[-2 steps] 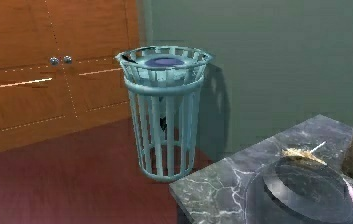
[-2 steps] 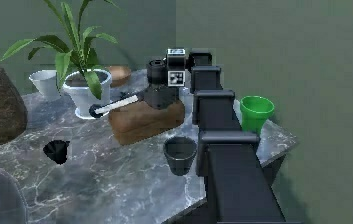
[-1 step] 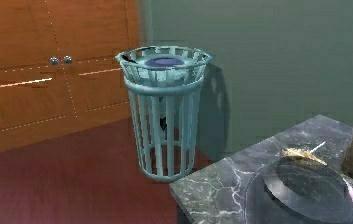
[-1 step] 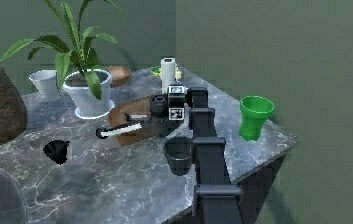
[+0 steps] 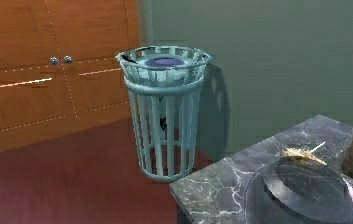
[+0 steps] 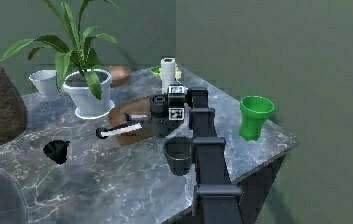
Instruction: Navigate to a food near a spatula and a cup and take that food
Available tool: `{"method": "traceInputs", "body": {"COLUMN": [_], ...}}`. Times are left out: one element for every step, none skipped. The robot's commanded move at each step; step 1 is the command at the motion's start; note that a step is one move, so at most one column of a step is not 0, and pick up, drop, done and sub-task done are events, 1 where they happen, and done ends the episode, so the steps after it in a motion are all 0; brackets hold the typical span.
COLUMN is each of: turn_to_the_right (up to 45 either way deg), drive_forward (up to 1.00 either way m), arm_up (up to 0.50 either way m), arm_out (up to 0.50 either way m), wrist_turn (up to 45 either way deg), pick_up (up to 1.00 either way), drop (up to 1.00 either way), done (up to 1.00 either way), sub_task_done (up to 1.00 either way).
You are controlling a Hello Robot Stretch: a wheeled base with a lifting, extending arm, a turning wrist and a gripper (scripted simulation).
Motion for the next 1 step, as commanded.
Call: {"method": "traceInputs", "body": {"turn_to_the_right": [0.0], "drive_forward": [0.00], "arm_up": [0.08], "arm_out": [0.00], "wrist_turn": [0.0], "pick_up": [0.00], "drop": [0.00], "done": [0.00], "sub_task_done": [0.00]}}
